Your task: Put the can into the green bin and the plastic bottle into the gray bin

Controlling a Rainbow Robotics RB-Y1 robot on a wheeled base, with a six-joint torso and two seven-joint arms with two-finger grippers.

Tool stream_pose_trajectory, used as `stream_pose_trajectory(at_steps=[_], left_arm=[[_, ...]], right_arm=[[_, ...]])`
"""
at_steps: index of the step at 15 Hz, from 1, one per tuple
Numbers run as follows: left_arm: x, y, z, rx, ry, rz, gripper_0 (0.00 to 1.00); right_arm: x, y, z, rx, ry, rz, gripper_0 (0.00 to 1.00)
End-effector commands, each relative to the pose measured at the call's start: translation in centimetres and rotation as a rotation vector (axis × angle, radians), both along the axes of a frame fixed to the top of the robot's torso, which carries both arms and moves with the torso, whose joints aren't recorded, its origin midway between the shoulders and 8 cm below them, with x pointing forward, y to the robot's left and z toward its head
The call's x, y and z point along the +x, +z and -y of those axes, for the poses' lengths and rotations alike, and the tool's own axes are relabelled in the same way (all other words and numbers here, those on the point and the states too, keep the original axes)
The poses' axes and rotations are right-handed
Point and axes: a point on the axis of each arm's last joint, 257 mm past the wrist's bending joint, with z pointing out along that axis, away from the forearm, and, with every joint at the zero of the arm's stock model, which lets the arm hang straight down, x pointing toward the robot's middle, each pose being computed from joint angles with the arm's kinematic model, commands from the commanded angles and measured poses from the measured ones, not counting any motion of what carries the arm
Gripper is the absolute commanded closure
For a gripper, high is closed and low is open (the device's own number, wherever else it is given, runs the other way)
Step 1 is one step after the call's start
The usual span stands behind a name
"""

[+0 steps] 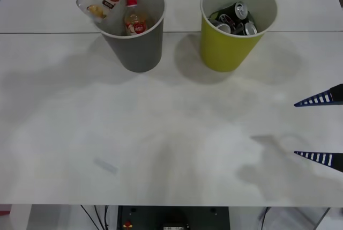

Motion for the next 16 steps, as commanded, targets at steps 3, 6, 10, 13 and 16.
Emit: stream_pose_trajectory(at_steps=[3, 6, 10, 13, 16], left_arm=[[1.4, -0.1, 1.6, -0.037, 0.026, 0.033, 1.0], [1.4, -0.2, 2.0, -0.045, 0.03, 0.029, 0.97], [1.3, -0.1, 2.4, -0.055, 0.021, 0.026, 0.0], [0.6, 0.1, 1.8, -0.065, 0.006, 0.003, 0.0], [-1.3, 0.0, -1.3, -0.129, -0.022, -0.042, 0.0]], right_arm=[[0.0, 0.0, 0.0, 0.0, 0.0, 0.0, 0.0], [0.0, 0.0, 0.0, 0.0, 0.0, 0.0, 0.0], [0.0, 0.0, 0.0, 0.0, 0.0, 0.0, 0.0], [0.0, 0.0, 0.0, 0.0, 0.0, 0.0, 0.0], [0.0, 0.0, 0.0, 0.0, 0.0, 0.0, 0.0]])
